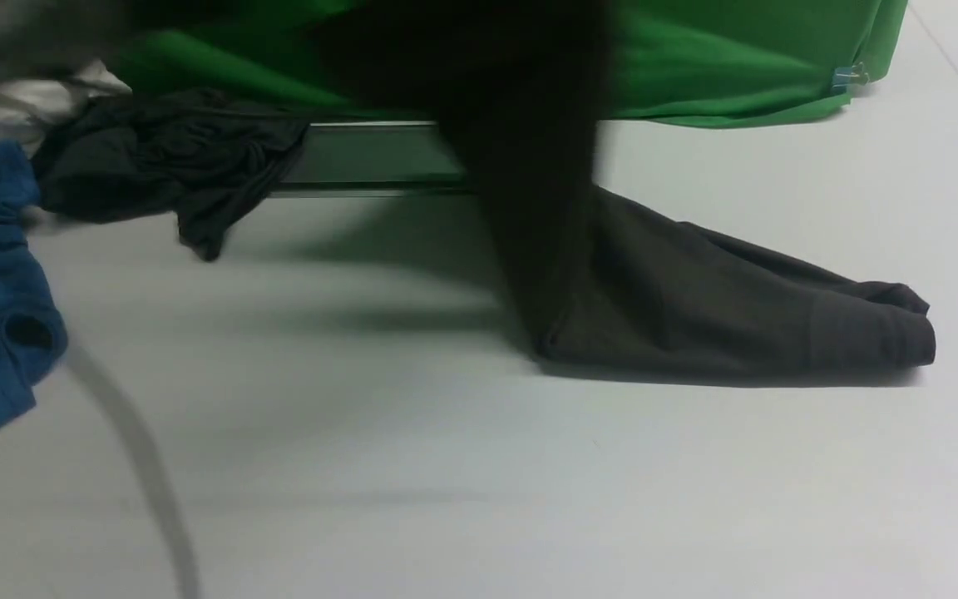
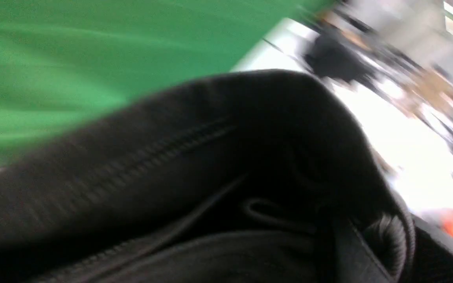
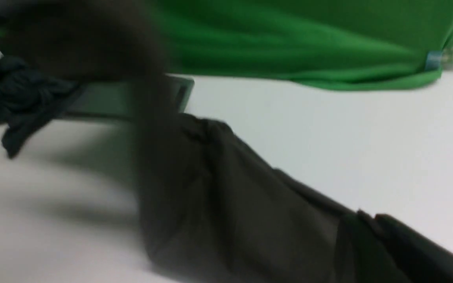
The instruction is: Fold a long-sleeved shirt on a white desktop.
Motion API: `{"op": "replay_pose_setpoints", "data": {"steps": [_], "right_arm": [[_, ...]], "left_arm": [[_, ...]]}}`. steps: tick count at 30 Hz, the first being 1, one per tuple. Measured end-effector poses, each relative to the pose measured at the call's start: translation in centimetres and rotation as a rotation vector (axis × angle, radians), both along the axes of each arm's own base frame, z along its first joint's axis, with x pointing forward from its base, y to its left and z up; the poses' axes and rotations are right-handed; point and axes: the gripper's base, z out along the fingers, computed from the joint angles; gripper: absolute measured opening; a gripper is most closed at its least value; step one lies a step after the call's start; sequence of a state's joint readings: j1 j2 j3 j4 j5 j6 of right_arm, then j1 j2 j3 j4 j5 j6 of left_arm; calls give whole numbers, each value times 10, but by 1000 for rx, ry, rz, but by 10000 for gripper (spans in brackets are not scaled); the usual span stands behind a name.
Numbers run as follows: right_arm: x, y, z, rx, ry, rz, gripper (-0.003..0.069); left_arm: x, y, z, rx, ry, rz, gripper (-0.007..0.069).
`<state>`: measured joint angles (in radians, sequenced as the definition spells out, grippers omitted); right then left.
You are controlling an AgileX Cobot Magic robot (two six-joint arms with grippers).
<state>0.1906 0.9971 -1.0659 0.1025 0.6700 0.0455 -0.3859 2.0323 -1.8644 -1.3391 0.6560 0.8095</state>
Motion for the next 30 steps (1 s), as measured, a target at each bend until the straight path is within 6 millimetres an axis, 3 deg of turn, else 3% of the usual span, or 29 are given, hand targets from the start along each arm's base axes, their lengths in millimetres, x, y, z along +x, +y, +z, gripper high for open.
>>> {"op": "replay_pose_setpoints", "data": {"steps": [2,3,4,5,6,8,11,15,19,20,22,24,25,26,28,30], "right_arm": [[-8,-2,6,6,-30,0,38],[-10,-2,7,7,-37,0,40],[-13,-3,10,10,-50,0,45],[-15,-3,11,11,-55,0,46],[-16,-3,12,12,-59,0,48],[-18,-3,12,12,-60,1,52],[-19,-3,11,6,-45,4,57],[-19,-3,10,1,-33,6,60],[-19,-3,10,0,-35,7,75],[-19,-3,10,1,-36,7,76],[-19,-3,10,1,-39,6,85],[-19,-3,11,2,-40,6,95],[-19,-3,11,2,-40,6,95],[-19,-3,11,-1,-41,8,99],[-19,-3,11,-2,-42,8,107],[-19,-3,11,-3,-42,9,113]], "left_arm": [[-16,-80,-23,-1,-5,-143,113],[-25,-103,-32,5,-1,-183,113],[-33,-138,-58,34,5,-222,113],[-42,-157,-71,51,8,-245,113],[-50,-183,-101,96,16,-257,113],[-65,-212,-141,149,58,-274,115],[-74,-227,-169,189,93,-282,142],[-69,-224,-166,195,76,-259,232],[-55,-200,-116,216,-31,-265,491],[-54,-198,-113,219,-36,-268,491],[-47,-174,-82,275,-89,-287,621],[-39,-145,-56,365,-96,-260,668],[-36,-140,-55,372,-70,-250,671],[-29,-118,-46,444,-28,-206,682],[-7,-73,-47,543,117,-88,692],[1,-55,-54,591,190,-55,692]]}}
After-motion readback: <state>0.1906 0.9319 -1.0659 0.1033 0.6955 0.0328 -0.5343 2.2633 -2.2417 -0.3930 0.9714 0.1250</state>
